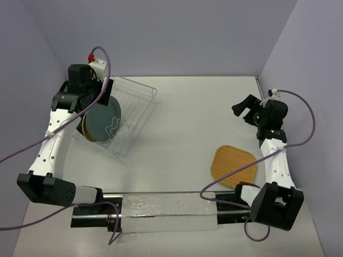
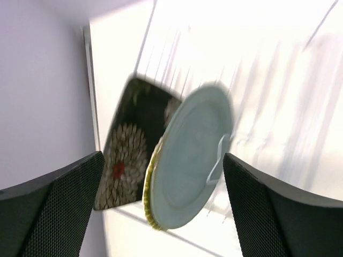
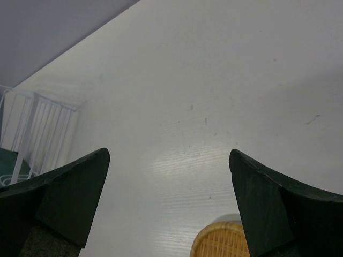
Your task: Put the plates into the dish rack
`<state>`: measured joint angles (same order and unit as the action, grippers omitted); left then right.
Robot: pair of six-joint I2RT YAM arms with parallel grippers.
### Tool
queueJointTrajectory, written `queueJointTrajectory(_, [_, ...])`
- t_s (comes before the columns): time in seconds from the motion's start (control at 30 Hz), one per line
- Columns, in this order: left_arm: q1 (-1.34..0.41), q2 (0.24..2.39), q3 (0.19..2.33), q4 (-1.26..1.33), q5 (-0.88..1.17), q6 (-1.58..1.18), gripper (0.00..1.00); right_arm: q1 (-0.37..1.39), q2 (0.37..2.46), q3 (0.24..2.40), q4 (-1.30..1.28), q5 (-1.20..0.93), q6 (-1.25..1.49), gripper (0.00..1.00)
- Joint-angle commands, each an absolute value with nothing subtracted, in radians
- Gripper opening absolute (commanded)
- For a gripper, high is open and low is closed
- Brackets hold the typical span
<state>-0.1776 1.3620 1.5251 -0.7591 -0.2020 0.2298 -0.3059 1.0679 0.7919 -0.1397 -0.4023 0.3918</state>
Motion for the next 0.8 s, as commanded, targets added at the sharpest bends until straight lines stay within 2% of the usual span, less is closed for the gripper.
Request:
queueJointTrajectory(0.0, [-0.222, 1.325, 1.647, -0.701, -0.181, 0.157, 0.99, -0.318, 1.017, 0.809, -0.224, -0.233, 0.423, 1.0])
queueJointTrajectory(0.17, [-0.28, 1.354, 1.719, -0.612, -0.175, 0.021, 0.99, -0.417, 0.973, 0.779, -0.388, -0.04, 0.527, 1.0])
queueJointTrajectory(0.27, [-0.31, 1.39, 1.705, -0.533, -0.15, -0.14, 0.99, -0.578, 0.966, 0.719, -0.417, -0.14, 0.562, 1.0])
queueJointTrajectory(0.33, [-0.334, 1.435, 1.692, -0.492, -0.032, -0.203, 0.99, -0.66, 0.972, 0.667, -0.423, -0.186, 0.578, 1.0])
queueJointTrajectory(0.43, [-0.425, 1.528, 1.711, -0.472, 0.059, -0.208, 0.99, -0.725, 0.981, 0.598, -0.437, -0.169, 0.576, 1.0])
queueJointTrajectory(0.57, [-0.539, 1.61, 1.765, -0.48, 0.104, -0.194, 0.99, -0.765, 0.977, 0.556, -0.443, -0.1, 0.592, 1.0])
queueJointTrajectory(0.7, [-0.596, 1.688, 1.762, -0.451, 0.267, -0.202, 0.99, -0.772, 0.996, 0.501, -0.443, -0.082, 0.6, 1.0])
queueJointTrajectory(0.77, [-0.618, 1.722, 1.776, -0.459, 0.252, -0.207, 0.99, -0.772, 1.009, 0.483, -0.442, -0.074, 0.601, 1.0])
